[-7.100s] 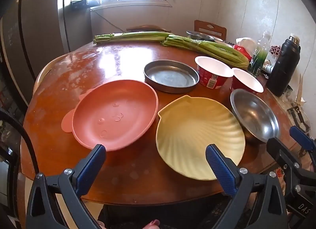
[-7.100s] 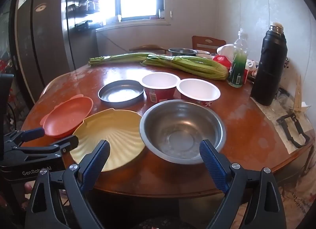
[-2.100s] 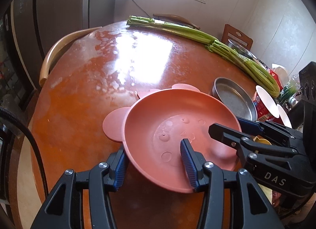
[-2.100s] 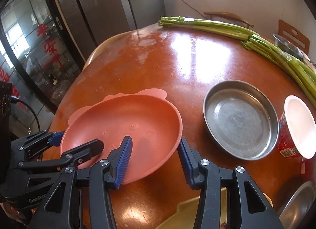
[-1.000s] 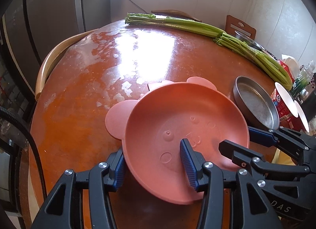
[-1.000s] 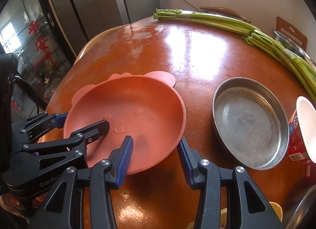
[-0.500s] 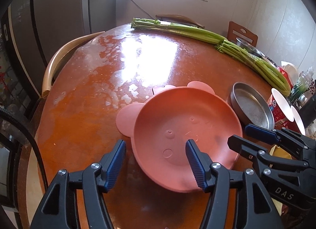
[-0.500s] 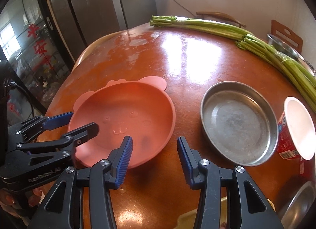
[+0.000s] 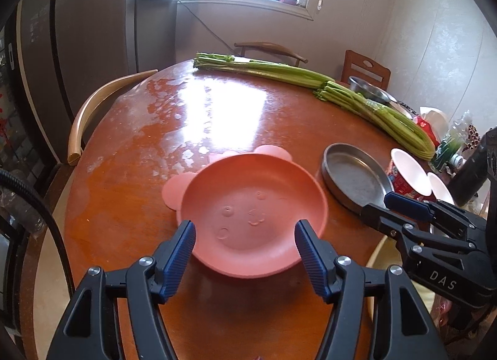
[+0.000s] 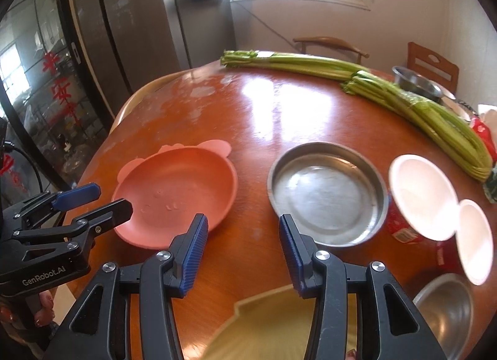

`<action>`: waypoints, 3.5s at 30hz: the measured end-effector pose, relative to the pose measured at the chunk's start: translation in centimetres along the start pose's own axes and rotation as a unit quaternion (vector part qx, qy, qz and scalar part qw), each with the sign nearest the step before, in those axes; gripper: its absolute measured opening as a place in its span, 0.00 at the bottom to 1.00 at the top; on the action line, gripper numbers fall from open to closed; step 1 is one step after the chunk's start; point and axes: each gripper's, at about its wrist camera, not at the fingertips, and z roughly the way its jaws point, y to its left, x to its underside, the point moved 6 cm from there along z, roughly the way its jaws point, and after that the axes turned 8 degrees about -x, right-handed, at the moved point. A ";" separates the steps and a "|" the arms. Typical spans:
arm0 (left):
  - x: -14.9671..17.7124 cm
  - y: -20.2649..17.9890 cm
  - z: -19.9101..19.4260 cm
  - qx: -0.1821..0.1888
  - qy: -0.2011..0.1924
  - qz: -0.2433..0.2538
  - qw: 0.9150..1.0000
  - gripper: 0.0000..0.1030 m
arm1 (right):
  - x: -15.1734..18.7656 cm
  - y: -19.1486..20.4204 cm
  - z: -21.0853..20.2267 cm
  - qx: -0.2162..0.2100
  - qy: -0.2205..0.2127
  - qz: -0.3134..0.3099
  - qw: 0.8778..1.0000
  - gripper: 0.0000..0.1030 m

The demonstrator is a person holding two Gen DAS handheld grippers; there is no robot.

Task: Organize plates and bowls
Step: 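Slide the pink plate across the table and open the left tool, then grasp the rim of the yellow shell plate with the left tool, then lift the yellow plate with the left tool and carry it over the pink plate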

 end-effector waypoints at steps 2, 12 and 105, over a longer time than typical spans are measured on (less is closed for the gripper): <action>0.3 -0.7 -0.4 0.001 0.001 0.004 1.000 0.64 | 0.1 -0.7 -0.9 0.002 -0.006 0.001 1.000 0.48; 3.2 -5.8 -1.9 0.035 0.021 0.033 0.999 0.64 | 1.8 -4.9 -4.3 0.024 -0.010 0.006 1.000 0.51; 2.2 -2.4 -2.3 0.016 0.019 -0.032 0.999 0.43 | 0.1 3.8 -1.9 -0.054 0.022 -0.063 0.996 0.51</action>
